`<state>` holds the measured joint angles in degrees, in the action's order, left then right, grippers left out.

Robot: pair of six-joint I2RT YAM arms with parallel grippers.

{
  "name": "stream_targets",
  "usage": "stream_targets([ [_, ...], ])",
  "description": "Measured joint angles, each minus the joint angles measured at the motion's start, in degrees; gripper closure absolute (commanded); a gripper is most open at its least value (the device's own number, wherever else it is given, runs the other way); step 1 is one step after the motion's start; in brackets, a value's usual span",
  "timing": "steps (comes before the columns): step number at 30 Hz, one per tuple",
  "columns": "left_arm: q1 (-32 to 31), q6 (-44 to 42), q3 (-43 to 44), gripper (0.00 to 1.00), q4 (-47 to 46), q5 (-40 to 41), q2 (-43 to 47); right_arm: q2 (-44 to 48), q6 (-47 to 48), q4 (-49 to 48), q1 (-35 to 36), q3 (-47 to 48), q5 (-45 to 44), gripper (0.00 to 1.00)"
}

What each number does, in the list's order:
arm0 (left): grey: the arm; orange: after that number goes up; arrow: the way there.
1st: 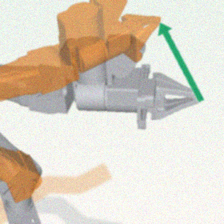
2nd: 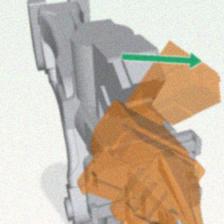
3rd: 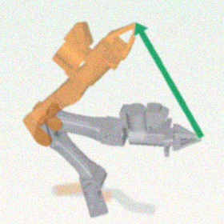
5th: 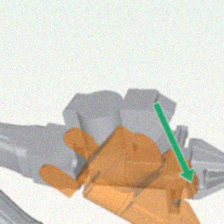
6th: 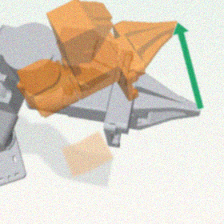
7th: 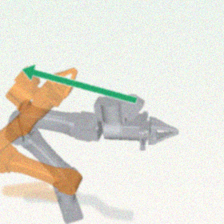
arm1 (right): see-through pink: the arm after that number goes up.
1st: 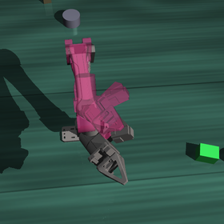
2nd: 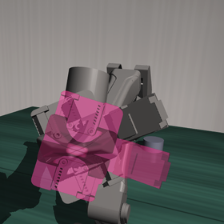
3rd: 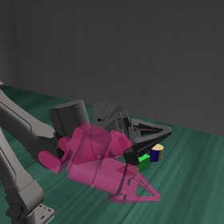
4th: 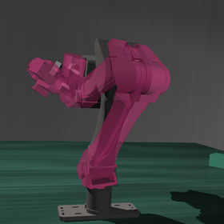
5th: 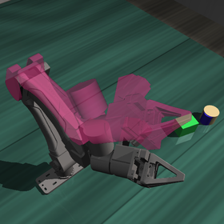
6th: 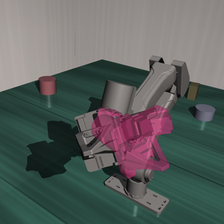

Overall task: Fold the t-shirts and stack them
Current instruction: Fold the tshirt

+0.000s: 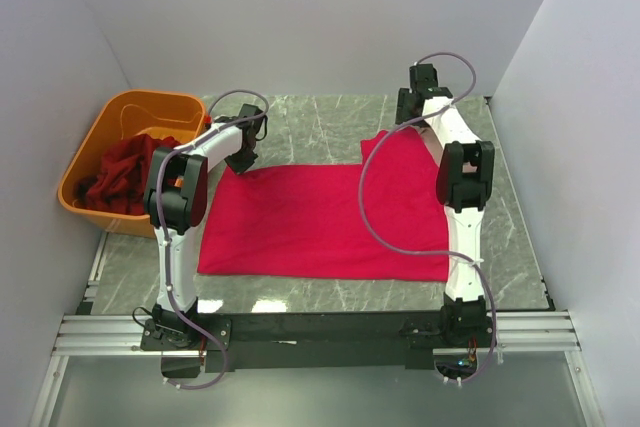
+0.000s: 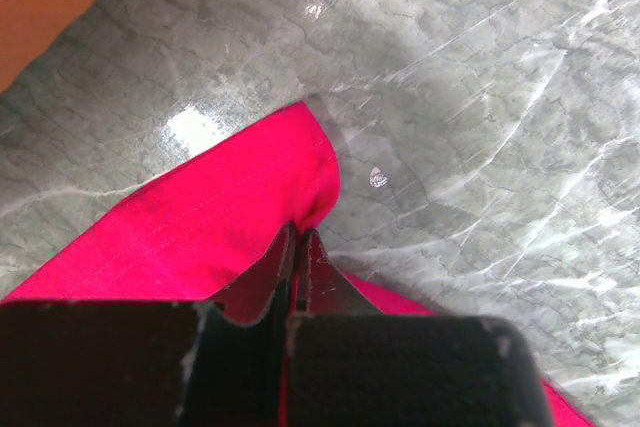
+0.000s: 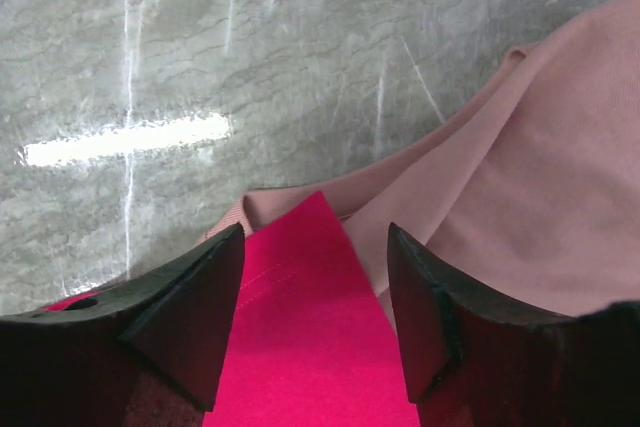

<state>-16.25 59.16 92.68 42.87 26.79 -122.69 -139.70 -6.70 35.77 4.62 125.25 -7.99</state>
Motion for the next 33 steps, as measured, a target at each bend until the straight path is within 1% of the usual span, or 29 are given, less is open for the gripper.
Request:
stream_targets([
  [7,0.00,0.02,0.00,0.99,0.11,0.00,0.09,0.00,0.00,0.98,-0.55,-0.02,1.62,0.40],
  [10,0.00,0.02,-0.55,0.99,0.02,-0.04,0.44,0.00,0.00,1.29,-0.55,-0.52,1.95,0.45],
  [12,0.00,0.02,-0.85,0.99,0.07,-0.20,0.63,0.04,-0.02,1.27,-0.55,-1.53,2.78,0.46],
  [13,0.00,0.02,-0.85,0.99,0.09,-0.20,0.66,0.09,-0.04,1.20,-0.55,-2.21,3.21,0.48],
  [15,0.00,0.04,-0.85,0.99,0.11,-0.22,0.68,0.09,-0.09,1.27,-0.55,-3.30,3.78,0.50],
  [17,0.00,0.04,-0.85,0.99,0.11,-0.22,0.70,0.09,-0.31,1.55,-0.55,-3.89,4.33,0.57],
  [18,0.00,0.04,-0.92,0.99,0.07,-0.24,0.72,0.11,-0.42,1.60,-0.55,-3.91,4.55,0.59],
  [19,0.00,0.04,-1.07,0.99,0.02,-0.24,0.85,0.35,-0.66,1.53,-0.55,-4.00,4.63,0.68],
  [21,0.00,0.04,-1.44,0.99,0.00,-0.42,1.07,1.27,-1.03,1.42,-0.55,-5.01,4.94,0.76],
  [22,0.00,0.07,-1.62,0.99,0.02,-0.44,1.22,1.75,-1.14,1.38,-0.55,-5.38,5.18,0.85],
  [24,-0.02,0.09,-2.10,0.99,-0.07,-0.46,1.53,2.64,-1.42,1.49,-0.55,-5.75,5.60,0.87],
  [25,-0.02,0.09,-2.36,0.99,-0.13,-0.46,1.73,3.06,-1.53,1.51,-0.55,-5.77,5.70,0.92],
  [27,-0.02,0.11,-2.75,0.99,-0.11,-0.50,2.01,4.00,-1.55,1.51,-0.55,-5.92,5.73,0.98],
  [29,-0.02,0.13,-3.02,0.99,-0.17,-0.61,2.16,5.11,-1.77,1.46,-0.55,-6.45,5.66,0.99],
  [30,-0.02,0.11,-3.10,0.99,-0.17,-0.63,2.23,5.79,-1.77,1.49,-0.55,-6.80,5.62,0.97],
  [31,-0.02,0.09,-3.10,0.99,-0.15,-0.66,2.23,6.14,-1.77,1.46,-0.55,-6.97,5.60,0.92],
  [33,-0.04,0.09,-3.10,0.99,-0.17,-0.66,2.25,6.88,-1.75,1.31,-0.55,-7.61,5.64,0.87],
])
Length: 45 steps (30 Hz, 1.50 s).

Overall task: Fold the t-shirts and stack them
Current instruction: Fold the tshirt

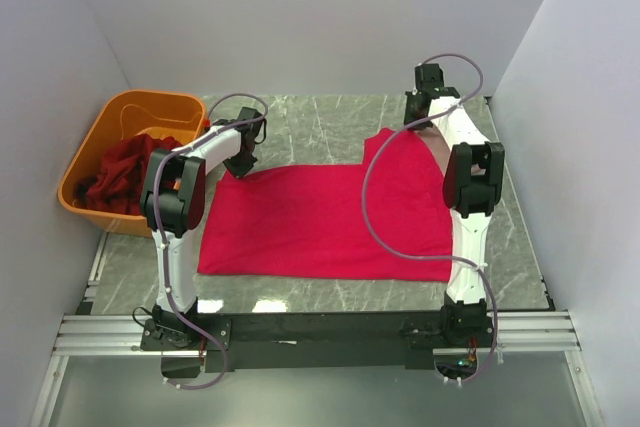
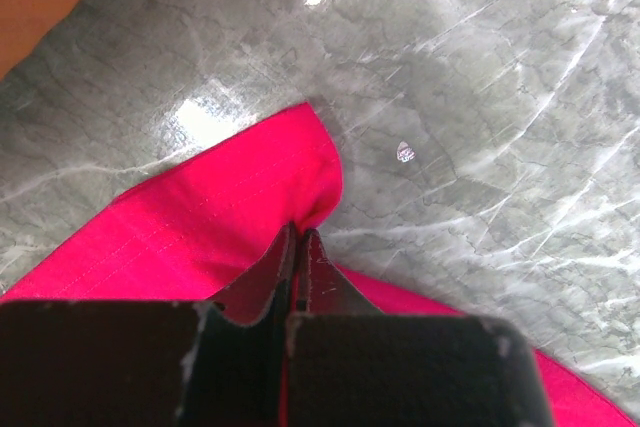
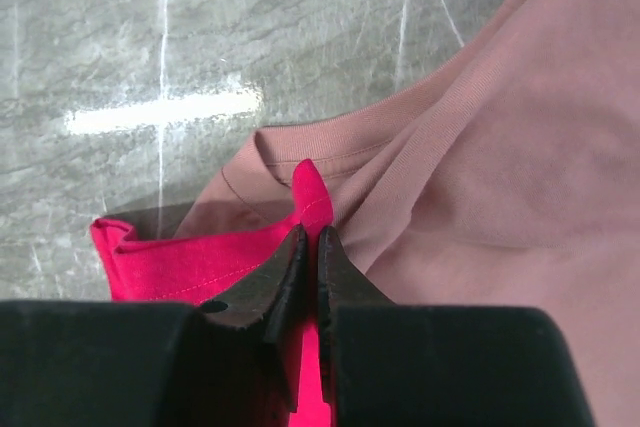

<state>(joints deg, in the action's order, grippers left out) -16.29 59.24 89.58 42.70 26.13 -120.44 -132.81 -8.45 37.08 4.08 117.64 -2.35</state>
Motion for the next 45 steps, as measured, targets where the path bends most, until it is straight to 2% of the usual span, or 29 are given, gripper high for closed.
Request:
stream_targets([
  [7,-0.02,-0.02,0.00,0.99,0.00,-0.04,0.00,0.24,-0.04,-0.02,0.00,-0.02,0.33,0.72],
  [10,-0.02,-0.02,0.00,0.99,0.00,-0.02,0.02,0.24,-0.04,0.02,0.00,-0.02,0.74,0.60],
  [14,-0.02,-0.04,-0.20,0.99,-0.04,-0.09,0.22,0.24,0.00,0.22,0.00,-0.02,1.88,0.58],
  [17,-0.02,-0.04,-0.35,0.99,-0.02,-0.26,0.33,0.24,0.04,0.31,0.00,-0.02,2.73,0.63],
  [20,-0.02,-0.04,-0.35,0.99,0.00,-0.33,0.33,0.24,0.15,0.28,0.00,-0.02,2.89,0.80],
  [21,-0.02,-0.04,-0.35,0.99,0.00,-0.33,0.35,0.24,0.09,0.28,0.00,-0.02,2.86,0.93],
  [23,-0.02,-0.04,-0.35,0.99,0.00,-0.35,0.37,0.24,0.04,0.22,0.00,-0.02,2.75,1.00],
  [29,-0.02,-0.07,-0.55,0.99,-0.04,-0.37,0.74,0.42,-0.15,-1.25,0.00,-0.92,1.97,1.00],
  [33,-0.04,-0.04,-1.64,0.99,-0.42,-0.42,1.86,3.19,-0.02,-4.07,0.09,-7.63,1.99,1.00],
  [39,-0.46,-0.04,-4.31,0.99,-2.25,-0.76,5.90,15.32,-1.31,-7.37,0.37,-23.82,2.49,1.00],
  [45,-0.83,0.15,-6.16,0.99,-3.54,-0.46,8.96,27.80,-3.19,-11.65,0.83,-33.86,2.64,1.00],
])
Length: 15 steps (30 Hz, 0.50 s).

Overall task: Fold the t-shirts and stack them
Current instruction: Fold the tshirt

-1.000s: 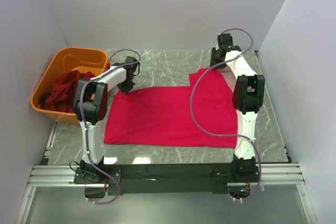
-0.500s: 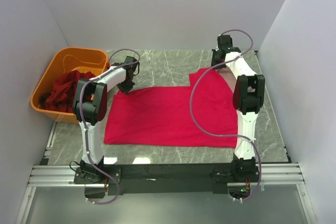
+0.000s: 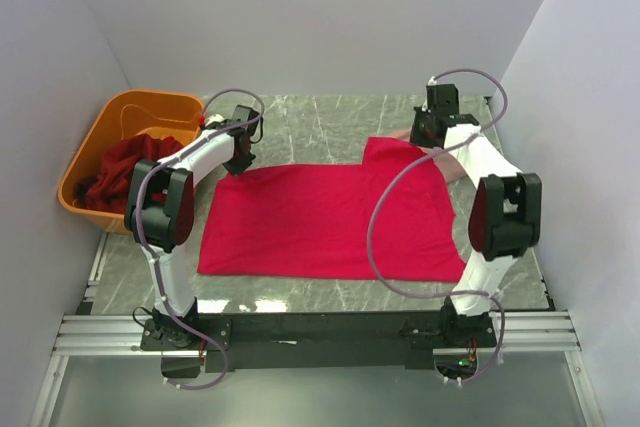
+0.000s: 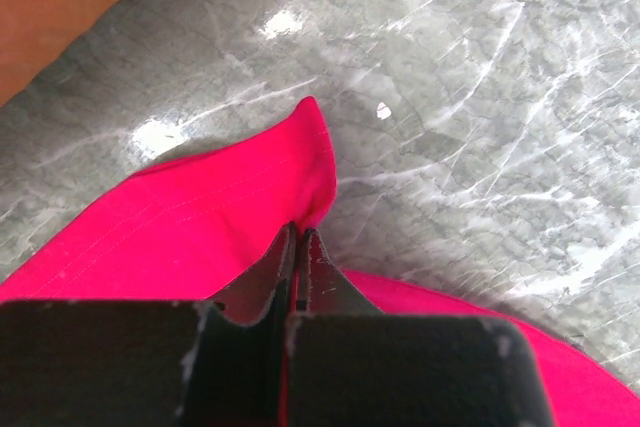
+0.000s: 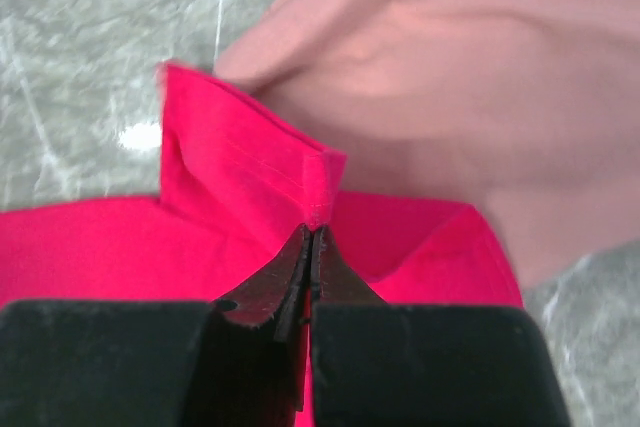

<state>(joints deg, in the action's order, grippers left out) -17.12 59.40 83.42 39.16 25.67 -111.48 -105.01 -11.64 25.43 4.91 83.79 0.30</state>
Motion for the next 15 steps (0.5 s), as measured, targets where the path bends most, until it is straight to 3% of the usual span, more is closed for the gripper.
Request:
stream_targets([
  [9,-1.20,1.60,-4.13,0.99,-0.48,2.80,3.89,11.41,-1.36,-1.62,0.22,-11.28,0.20,1.00],
  [15,-2.21,1.97,-3.21,0.99,0.22,6.05,4.66,16.41,-1.33,-1.49,0.22,-13.42,-0.50,1.00],
])
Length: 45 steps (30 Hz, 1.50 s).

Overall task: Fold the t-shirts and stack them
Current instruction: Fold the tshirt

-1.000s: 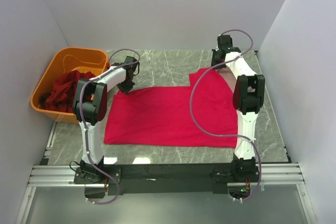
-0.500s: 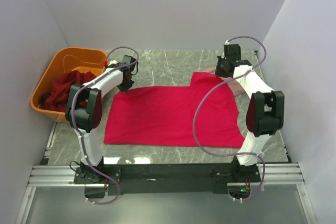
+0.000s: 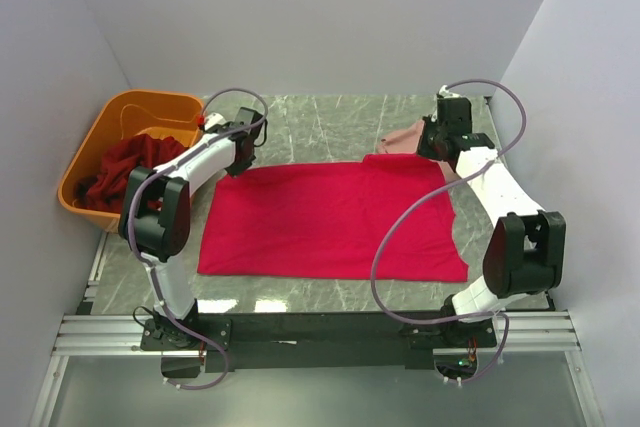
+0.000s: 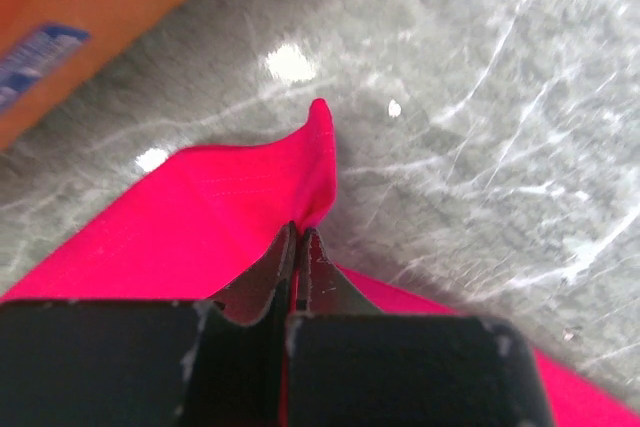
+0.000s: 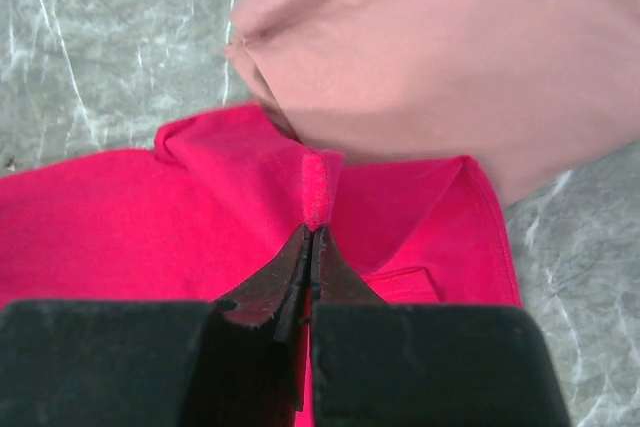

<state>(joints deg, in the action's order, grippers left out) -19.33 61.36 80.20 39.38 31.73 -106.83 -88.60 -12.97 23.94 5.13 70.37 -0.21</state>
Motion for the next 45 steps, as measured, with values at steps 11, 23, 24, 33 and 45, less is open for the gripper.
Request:
stream_targets([
  [11,0.02,0.83,9.20,0.99,4.13,4.52,-4.96,0.13,0.22,-0.35,0.00,0.59,-0.81,1.00],
  [23,-0.61,0.87,1.05,0.99,3.43,2.62,-3.85,6.93,-0.74,0.17,0.15,-5.18,1.38,1.00],
  [24,-0.81,0.90,0.59,0.99,3.41,2.60,-3.50,8.09,-0.98,0.35,0.15,-6.03,1.44,1.00],
  [33,-2.93,2.80,-5.33,0.99,4.15,2.64,3.93,21.14,-3.69,3.19,0.24,-15.26,2.45,1.00],
  [45,-4.81,8.50,-11.85,0.99,9.46,4.20,8.96,29.05,-5.92,9.16,0.26,-21.97,2.80,1.00],
])
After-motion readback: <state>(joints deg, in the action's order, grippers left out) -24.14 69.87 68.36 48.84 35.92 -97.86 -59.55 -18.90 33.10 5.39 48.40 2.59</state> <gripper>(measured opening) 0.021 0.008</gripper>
